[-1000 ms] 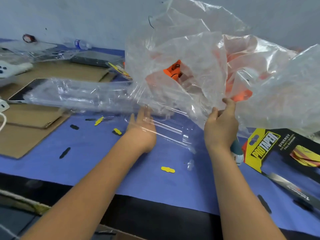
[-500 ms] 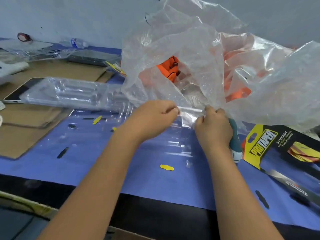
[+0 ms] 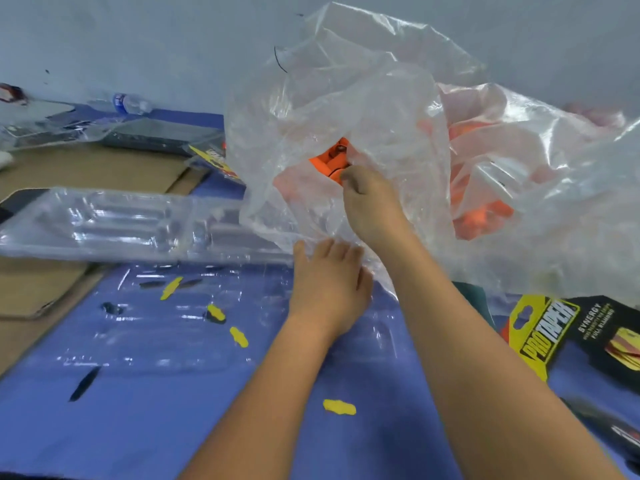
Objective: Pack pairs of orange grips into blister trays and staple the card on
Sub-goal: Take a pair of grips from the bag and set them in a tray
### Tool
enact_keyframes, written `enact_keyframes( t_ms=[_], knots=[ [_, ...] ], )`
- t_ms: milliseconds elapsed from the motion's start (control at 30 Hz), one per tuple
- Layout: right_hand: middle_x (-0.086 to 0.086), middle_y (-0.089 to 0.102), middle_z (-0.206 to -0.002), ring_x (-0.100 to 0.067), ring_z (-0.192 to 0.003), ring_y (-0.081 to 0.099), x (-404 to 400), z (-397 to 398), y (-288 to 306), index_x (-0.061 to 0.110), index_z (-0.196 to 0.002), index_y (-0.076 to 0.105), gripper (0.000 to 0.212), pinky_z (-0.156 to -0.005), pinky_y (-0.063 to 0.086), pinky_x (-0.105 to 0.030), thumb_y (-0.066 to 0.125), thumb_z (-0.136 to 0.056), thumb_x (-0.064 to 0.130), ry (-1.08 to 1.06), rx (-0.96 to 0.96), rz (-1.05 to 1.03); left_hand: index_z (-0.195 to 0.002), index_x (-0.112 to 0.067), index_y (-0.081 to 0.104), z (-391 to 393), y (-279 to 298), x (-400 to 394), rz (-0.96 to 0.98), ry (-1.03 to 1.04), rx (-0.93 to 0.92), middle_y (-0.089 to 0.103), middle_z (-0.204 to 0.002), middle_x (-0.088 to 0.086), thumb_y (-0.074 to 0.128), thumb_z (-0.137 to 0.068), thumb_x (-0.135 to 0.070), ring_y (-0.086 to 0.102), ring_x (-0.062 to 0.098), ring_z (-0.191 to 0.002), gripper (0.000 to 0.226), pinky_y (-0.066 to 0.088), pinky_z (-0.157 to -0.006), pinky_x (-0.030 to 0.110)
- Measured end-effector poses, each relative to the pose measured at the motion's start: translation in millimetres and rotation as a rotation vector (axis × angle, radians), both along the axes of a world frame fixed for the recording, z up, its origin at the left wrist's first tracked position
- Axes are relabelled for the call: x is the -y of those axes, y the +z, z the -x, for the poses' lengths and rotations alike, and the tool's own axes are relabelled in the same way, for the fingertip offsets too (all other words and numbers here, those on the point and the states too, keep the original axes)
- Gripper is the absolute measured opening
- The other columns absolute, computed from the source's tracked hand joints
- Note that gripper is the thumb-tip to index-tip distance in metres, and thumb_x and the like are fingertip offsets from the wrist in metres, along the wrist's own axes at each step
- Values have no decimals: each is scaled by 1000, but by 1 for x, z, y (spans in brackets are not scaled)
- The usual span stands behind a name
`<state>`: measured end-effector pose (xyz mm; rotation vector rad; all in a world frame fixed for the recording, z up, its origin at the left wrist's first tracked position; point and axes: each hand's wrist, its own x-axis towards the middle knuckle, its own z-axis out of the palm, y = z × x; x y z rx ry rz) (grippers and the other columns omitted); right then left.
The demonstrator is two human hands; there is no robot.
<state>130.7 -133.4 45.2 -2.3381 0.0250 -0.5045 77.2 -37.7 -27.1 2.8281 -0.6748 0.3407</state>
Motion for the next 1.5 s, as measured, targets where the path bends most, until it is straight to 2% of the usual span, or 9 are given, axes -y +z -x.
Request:
enact_keyframes(
  t_ms=[200, 333, 433, 533, 800, 933, 1133, 1300, 1500],
  knots=[
    [0, 58, -125, -19, -110, 52, -5, -63, -8, 19, -129, 60, 33, -92, 40, -24, 43, -102, 26, 77, -183, -301, -119, -24, 56, 1, 3, 0, 54, -8, 24, 61, -121, -3, 27, -91, -38, 51, 23, -115, 43, 26, -103, 51],
    [7, 45, -83, -15, -79, 44, -10, -82, -15, 34, -81, 52, 23, -77, 33, -26, 42, -102, 33, 70, -395, -323, -110, -26, 56, 0, 4, 0, 69, 13, 30, 62, -116, -5, 22, -90, -41, 51, 22, -108, 43, 29, -97, 45],
    [3, 53, -123, -22, -112, 50, -14, -83, -16, 25, -118, 57, 25, -93, 35, -30, 49, -98, 38, 33, -469, -454, -109, -27, 56, 0, 2, 0, 85, 13, 42, 62, -114, -7, 29, -92, -41, 51, 21, -107, 35, 30, -96, 46],
    [-4, 39, -150, -27, -138, 36, -10, -78, -21, 14, -136, 53, 46, -115, 28, -44, 56, -96, 38, 2, -267, -419, -110, -27, 56, -1, 1, -1, 88, 9, 53, 62, -114, -6, 29, -92, -41, 52, 22, -106, 36, 31, -95, 46],
    [-10, 57, -70, -27, -82, 50, -1, 16, -13, 8, -71, 65, 21, -90, 38, -26, 50, -83, 15, -388, 493, -351, -123, -12, 61, 2, 3, -8, 255, -25, 164, 66, -115, 4, 50, -85, -32, 57, 28, -108, 44, 37, -92, 43],
    [5, 60, -94, -21, -94, 58, 13, 76, -23, 20, -98, 70, 18, -84, 51, -31, 61, -91, 7, -393, 722, -401, -121, -5, 61, 3, 7, -13, 293, 18, 197, 61, -120, 14, 53, -88, -17, 51, 34, -114, 37, 37, -97, 43],
    [25, 62, -89, 8, -86, 60, 21, 130, -44, 29, -110, 58, 24, -72, 51, -18, 63, -94, 12, -392, 669, -701, -110, -24, 58, 19, 44, -17, 1460, -51, -468, 70, -95, 6, 39, -101, -22, 69, 12, -66, 21, 53, -53, 23],
    [8, 62, -108, 1, -103, 59, 12, 143, -53, 19, -117, 57, 27, -89, 53, -32, 62, -93, 7, -229, 630, -507, -125, -38, 53, 48, 23, -11, 819, -321, -389, 68, -105, -13, 68, -82, -33, 65, 3, -93, 46, 53, -77, 22],
    [-12, 56, -115, -20, -109, 56, 8, 143, -60, -3, -112, 65, 30, -94, 48, -31, 71, -82, -5, -125, 849, -165, -123, -29, 54, 50, 7, -11, 971, -354, -90, 62, -106, -23, 61, -88, -14, 59, -2, -97, 39, 46, -83, 17]
  ],
)
